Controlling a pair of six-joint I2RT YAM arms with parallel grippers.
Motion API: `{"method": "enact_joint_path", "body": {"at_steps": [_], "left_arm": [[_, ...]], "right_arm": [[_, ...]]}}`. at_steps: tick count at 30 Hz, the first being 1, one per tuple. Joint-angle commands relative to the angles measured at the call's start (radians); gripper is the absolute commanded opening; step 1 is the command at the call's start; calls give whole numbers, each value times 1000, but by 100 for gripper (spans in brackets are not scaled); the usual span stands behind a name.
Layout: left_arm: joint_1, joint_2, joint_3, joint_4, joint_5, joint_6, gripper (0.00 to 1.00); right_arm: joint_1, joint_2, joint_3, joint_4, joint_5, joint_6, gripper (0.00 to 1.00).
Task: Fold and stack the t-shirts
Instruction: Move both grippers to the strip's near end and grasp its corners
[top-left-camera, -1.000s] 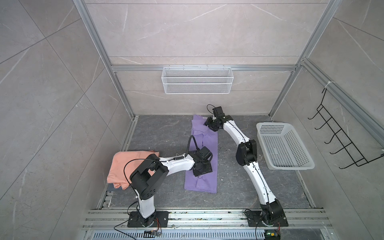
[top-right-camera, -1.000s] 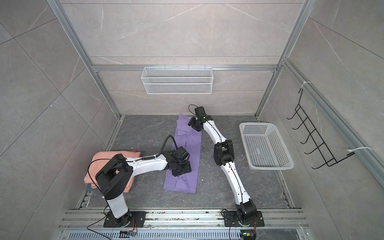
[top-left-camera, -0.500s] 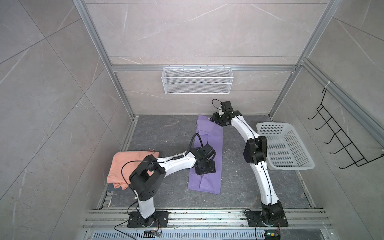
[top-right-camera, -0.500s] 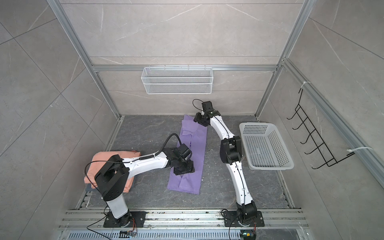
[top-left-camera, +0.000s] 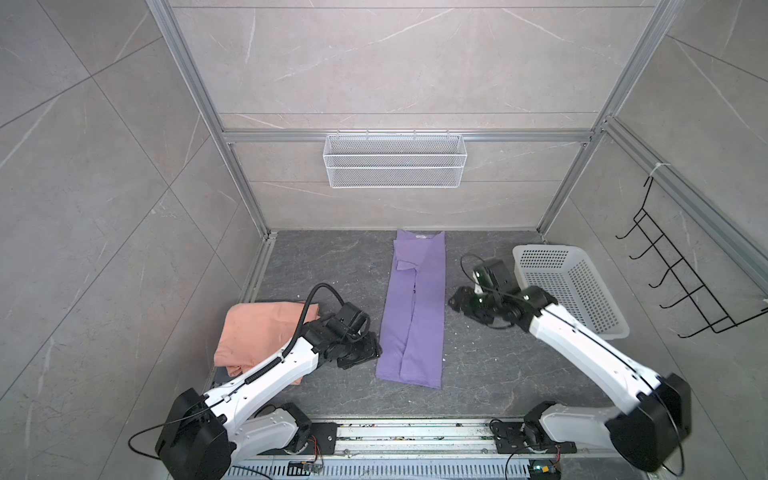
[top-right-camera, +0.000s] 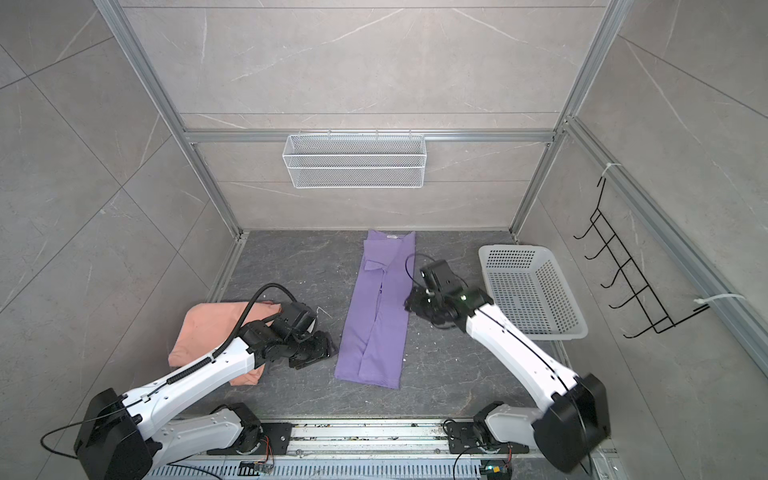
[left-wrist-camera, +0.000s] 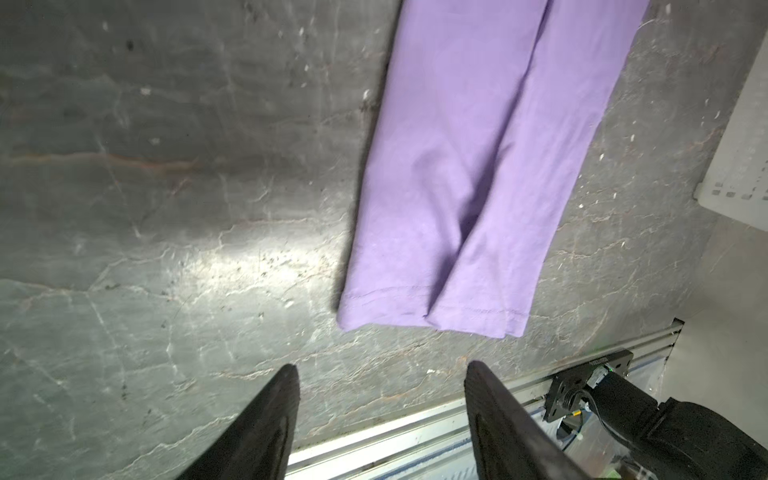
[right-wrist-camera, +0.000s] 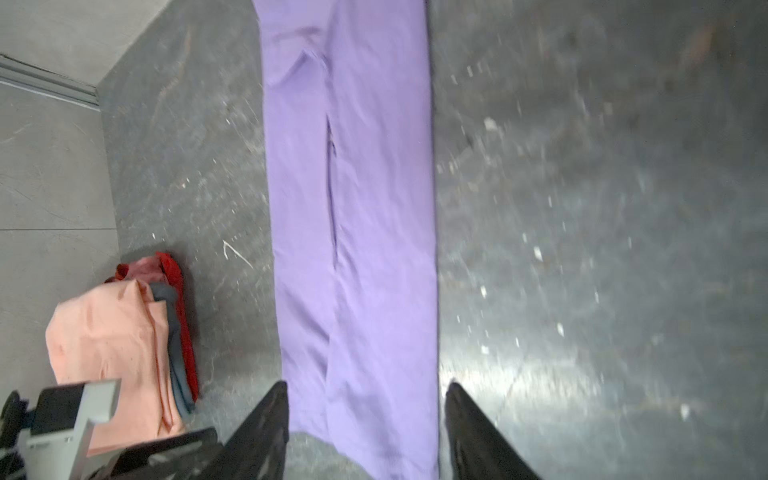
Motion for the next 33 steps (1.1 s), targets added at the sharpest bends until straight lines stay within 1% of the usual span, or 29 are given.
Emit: {"method": "enact_joint_path", "body": {"at_steps": [1, 4, 7, 10, 13, 14, 16, 18, 19, 21, 24, 28, 30, 33], "left_arm": [[6, -5, -39, 45, 96, -1, 64], [6, 18, -99, 123, 141, -7, 61], [7, 31, -145, 188, 167, -20, 60], [6, 42, -179, 242, 173, -34, 59], [6, 59, -205, 288, 184, -46, 56], [7, 66, -214, 309, 190, -53, 55], [6, 85, -230, 343, 198, -59, 49], [7, 110, -236, 371, 209, -59, 41], [6, 119, -238, 376, 215, -61, 39], [6, 127, -244, 379, 220, -64, 37], [6, 120, -253, 373, 218, -63, 32], [7, 111, -254, 371, 212, -57, 28], [6, 120, -248, 369, 210, -48, 26], [7, 140, -233, 359, 205, -31, 25]], "right_arm": [[70, -94, -162, 25, 24, 187, 61], [150, -158, -290, 62, 29, 278, 61], [241, -178, -383, 136, 50, 359, 61], [328, -149, -415, 142, 122, 432, 61], [400, -89, -437, 219, 144, 492, 61], [423, -59, -438, 241, 150, 509, 61], [456, -4, -421, 222, 175, 563, 61], [479, 39, -419, 230, 182, 610, 61], [484, 50, -422, 241, 180, 630, 61], [497, 68, -432, 260, 179, 666, 61], [508, 80, -437, 271, 187, 687, 60], [518, 116, -451, 357, 176, 700, 59], [523, 142, -445, 379, 172, 711, 56], [531, 166, -439, 393, 164, 725, 44]]}}
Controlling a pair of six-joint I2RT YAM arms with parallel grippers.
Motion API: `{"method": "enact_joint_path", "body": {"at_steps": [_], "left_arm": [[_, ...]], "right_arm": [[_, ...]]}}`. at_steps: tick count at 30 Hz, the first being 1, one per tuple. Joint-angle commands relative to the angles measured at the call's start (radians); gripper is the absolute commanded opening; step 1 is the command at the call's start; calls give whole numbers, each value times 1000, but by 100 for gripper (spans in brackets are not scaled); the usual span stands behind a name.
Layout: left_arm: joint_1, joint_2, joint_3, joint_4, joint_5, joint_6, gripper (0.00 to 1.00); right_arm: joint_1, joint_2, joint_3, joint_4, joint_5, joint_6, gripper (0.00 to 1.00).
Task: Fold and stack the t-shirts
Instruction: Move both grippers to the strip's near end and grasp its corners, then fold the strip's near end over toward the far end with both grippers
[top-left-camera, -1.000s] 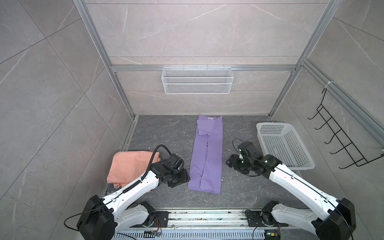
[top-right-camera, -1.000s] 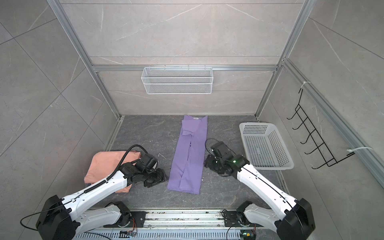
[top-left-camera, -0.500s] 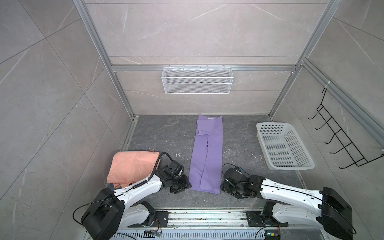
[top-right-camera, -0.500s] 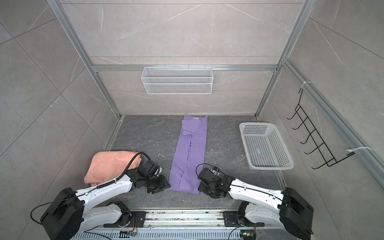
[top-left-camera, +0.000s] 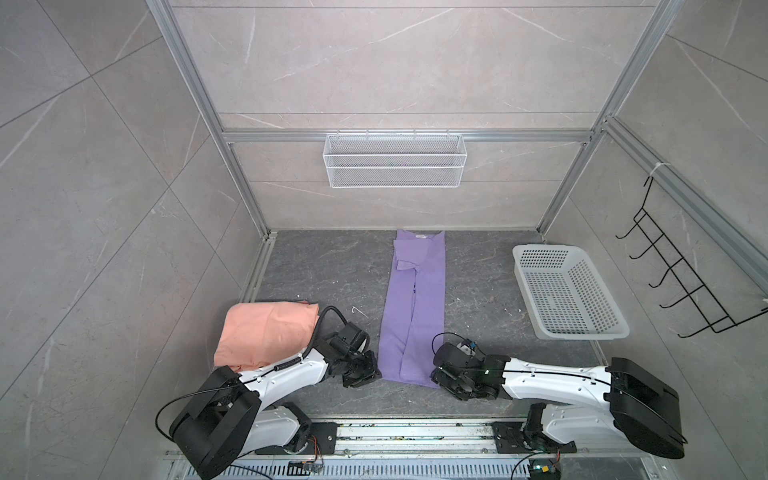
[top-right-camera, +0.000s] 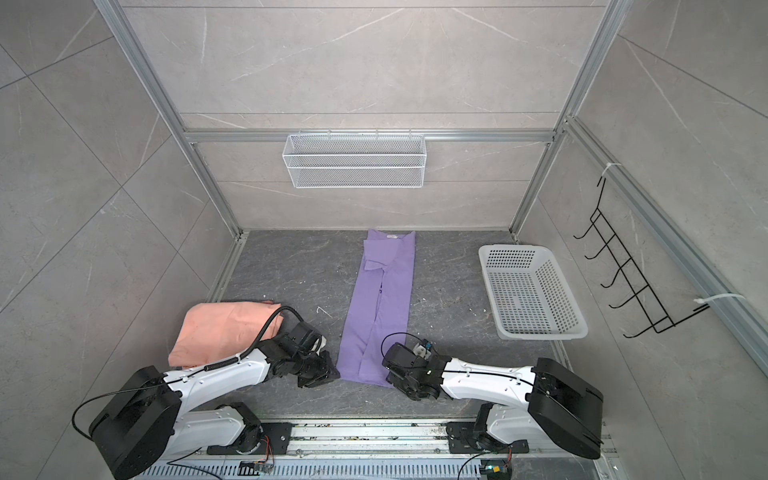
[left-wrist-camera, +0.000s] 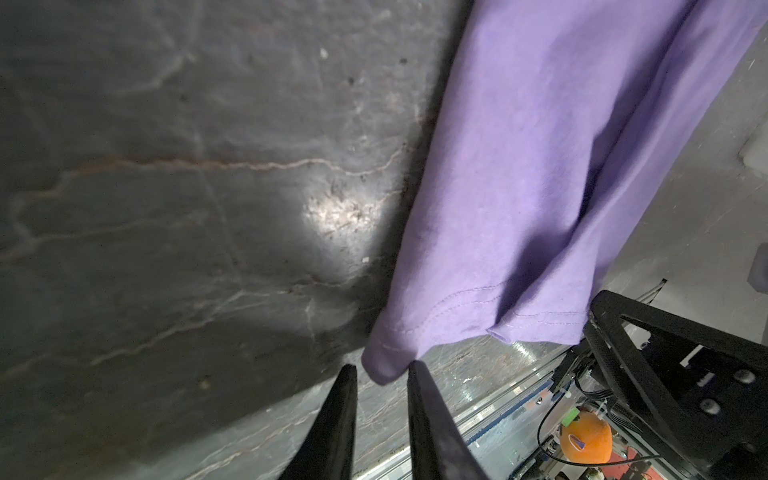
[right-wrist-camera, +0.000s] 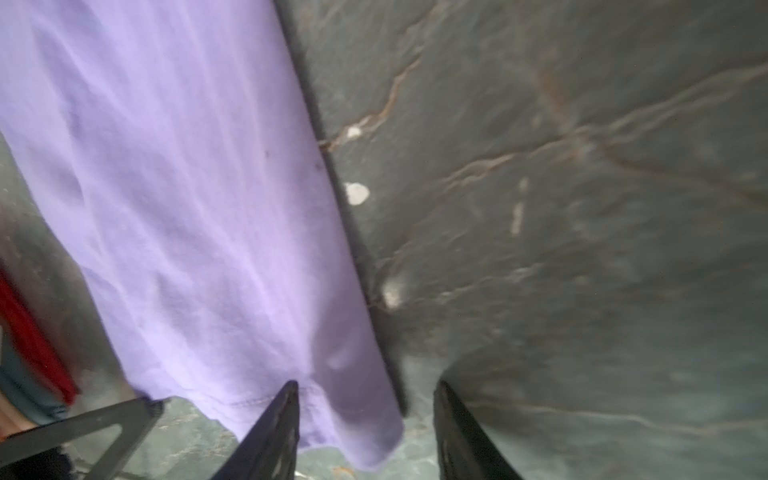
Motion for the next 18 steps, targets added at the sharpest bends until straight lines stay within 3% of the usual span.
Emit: {"method": "enact_joint_path", "body": {"at_steps": [1, 6, 9, 15, 18], "left_arm": [[4, 17, 23, 5, 8, 29, 26], [4, 26, 39, -17, -32, 58, 40], [6, 46, 48, -12, -34, 69, 41], [6, 62, 79, -12, -23, 89, 11], [5, 33, 108, -92, -22, 117, 0]], "right_arm": [[12, 45, -12, -2, 5, 34, 40], [18, 41, -24, -10, 16, 56, 31], [24, 35, -27, -14, 21, 55, 24], [37, 10, -8, -34, 36, 41, 15], [48, -27, 37, -106, 33, 16, 10]]}}
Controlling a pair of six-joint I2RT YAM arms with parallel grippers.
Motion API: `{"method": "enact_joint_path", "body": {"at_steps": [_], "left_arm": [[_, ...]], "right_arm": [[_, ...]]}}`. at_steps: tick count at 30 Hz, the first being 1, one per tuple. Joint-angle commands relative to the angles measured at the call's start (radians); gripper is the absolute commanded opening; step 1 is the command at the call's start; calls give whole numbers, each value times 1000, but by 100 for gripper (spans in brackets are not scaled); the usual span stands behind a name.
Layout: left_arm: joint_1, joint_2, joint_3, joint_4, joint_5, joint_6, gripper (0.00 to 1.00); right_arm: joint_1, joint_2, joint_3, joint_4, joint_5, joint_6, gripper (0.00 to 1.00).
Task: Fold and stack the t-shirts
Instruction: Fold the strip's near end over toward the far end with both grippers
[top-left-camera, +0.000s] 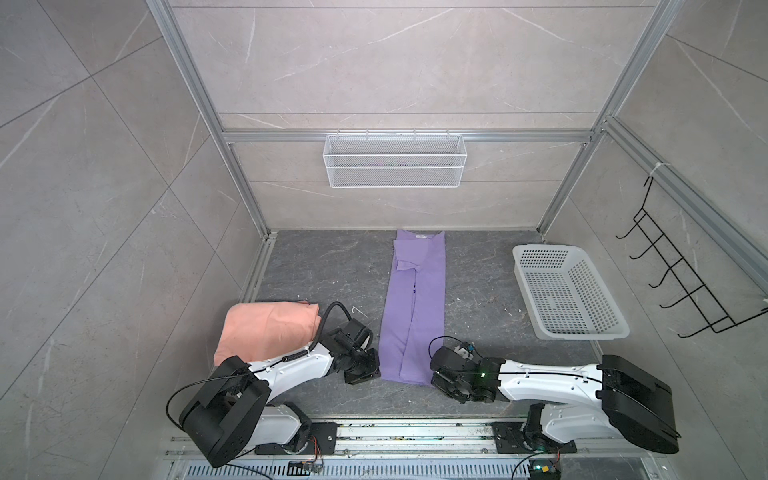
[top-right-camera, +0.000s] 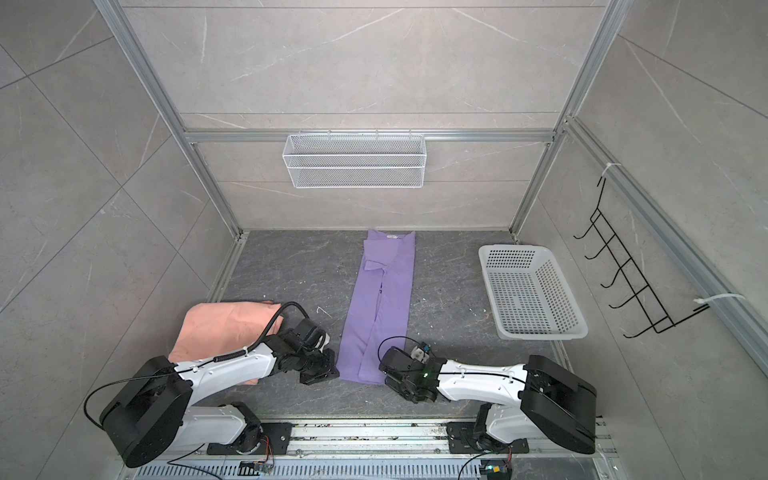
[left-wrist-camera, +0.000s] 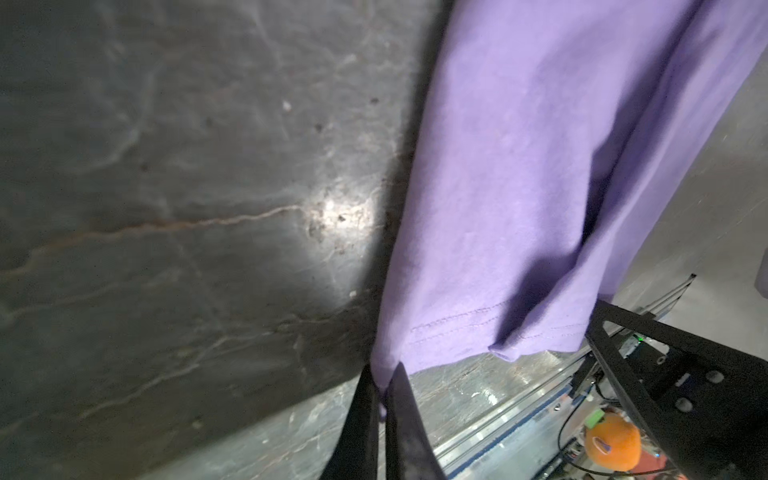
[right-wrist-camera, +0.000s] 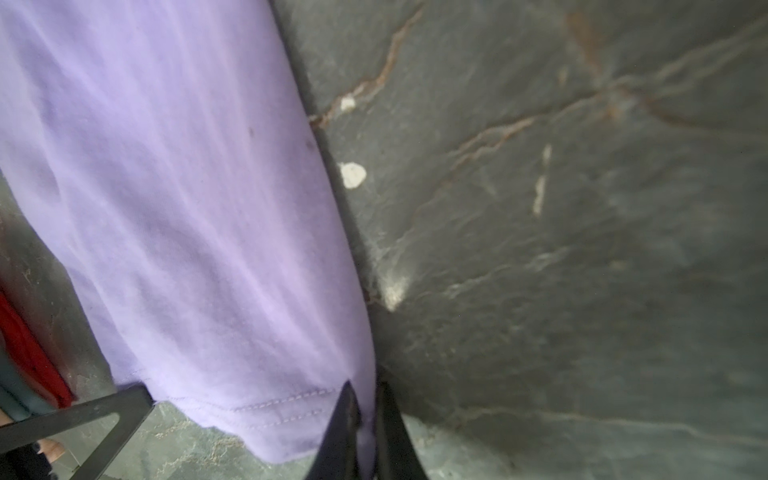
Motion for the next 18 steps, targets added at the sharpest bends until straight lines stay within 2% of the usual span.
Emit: {"method": "enact_joint_path", "body": {"at_steps": [1, 5, 8, 11, 14, 18], "left_arm": [[2, -51, 62, -105, 1, 53, 0], [2, -168, 108, -195, 40, 54, 0], [8, -172, 212, -251, 38, 88, 0], [23, -59, 363, -296, 31, 156, 0], [51, 92, 517, -325, 9, 230, 0], [116, 295, 715, -332, 40, 274, 0]], "right_arm": [[21, -51, 61, -133, 26, -31, 8], [29, -96, 135, -251, 97, -46, 7], [21, -94, 200, -272, 177, -55, 6], [-22, -55, 293, -314, 241, -96, 4], [-121, -13, 375, -319, 248, -172, 4], [-325, 117, 483, -240, 114, -310, 4]]}}
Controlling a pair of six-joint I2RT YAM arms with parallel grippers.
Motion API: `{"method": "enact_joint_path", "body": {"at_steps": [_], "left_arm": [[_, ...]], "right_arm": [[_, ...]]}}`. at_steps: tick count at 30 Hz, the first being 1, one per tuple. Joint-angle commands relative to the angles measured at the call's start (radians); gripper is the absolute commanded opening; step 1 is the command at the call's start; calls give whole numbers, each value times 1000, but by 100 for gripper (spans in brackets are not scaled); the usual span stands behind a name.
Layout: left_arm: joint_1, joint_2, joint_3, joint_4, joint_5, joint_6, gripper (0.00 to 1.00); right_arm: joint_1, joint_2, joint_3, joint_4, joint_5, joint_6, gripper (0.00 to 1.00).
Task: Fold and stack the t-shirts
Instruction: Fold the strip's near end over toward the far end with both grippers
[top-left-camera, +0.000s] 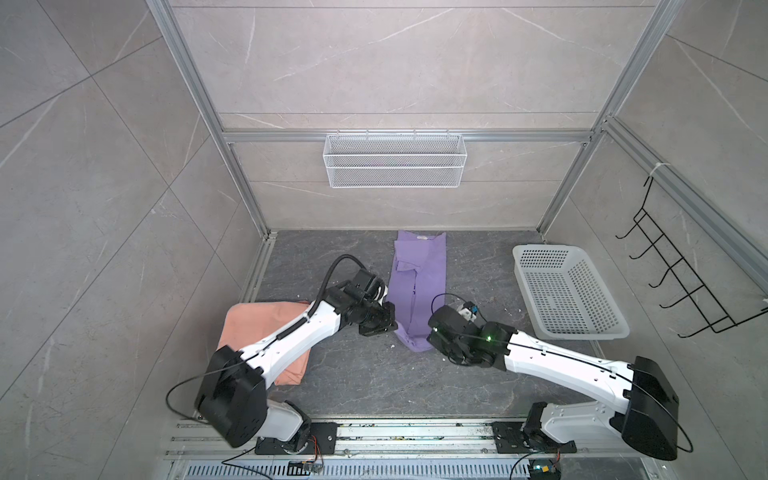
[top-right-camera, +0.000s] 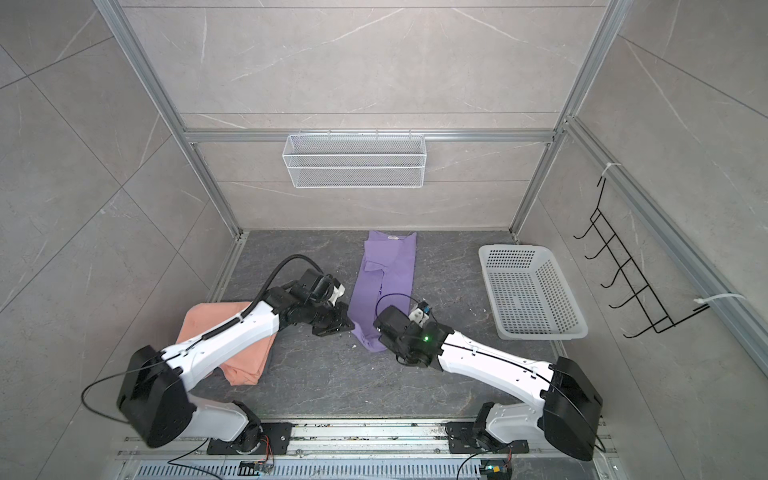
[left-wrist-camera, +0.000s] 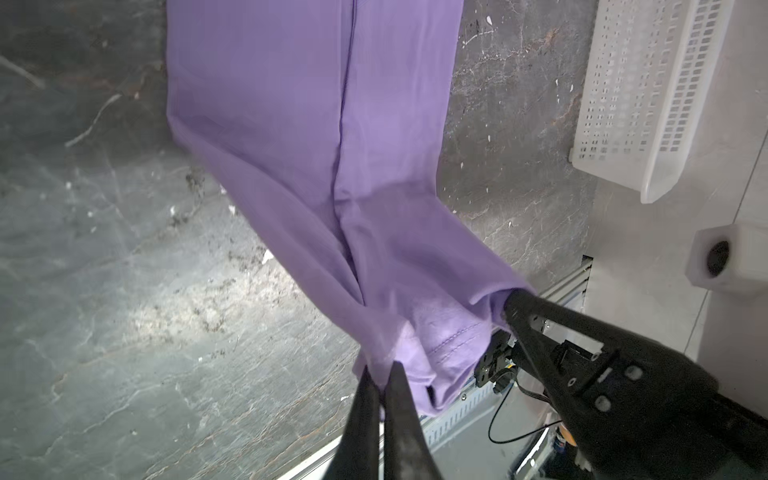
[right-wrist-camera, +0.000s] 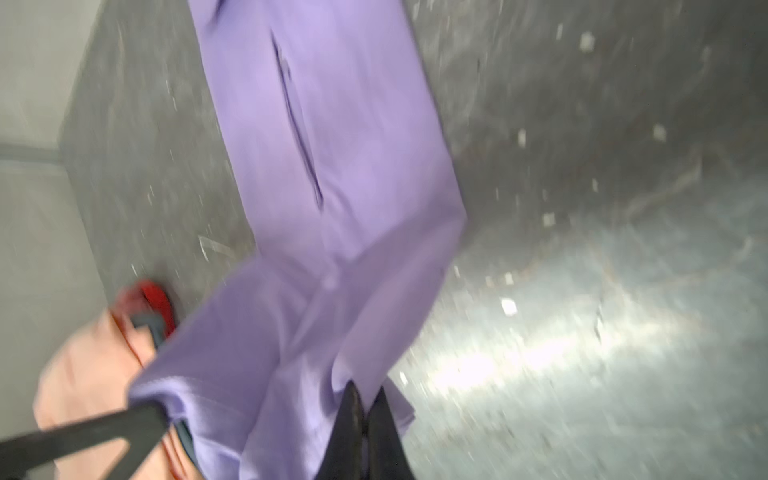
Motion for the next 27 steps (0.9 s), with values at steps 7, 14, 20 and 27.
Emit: {"method": "enact_joint_path", "body": {"at_steps": [7, 14, 20, 27], "left_arm": [[145, 395, 398, -43, 89, 122, 0], [207, 644, 665, -52, 177, 134, 0], [237, 767, 816, -19, 255, 136, 36], [290, 702, 759, 46, 178, 79, 45]], "right_arm": [[-289, 400, 340, 22, -176, -236, 2], [-395, 536, 426, 67, -240, -275, 4], [-484, 628, 494, 193, -345, -336, 31], [-536, 584, 532, 266, -415, -498, 55]]}}
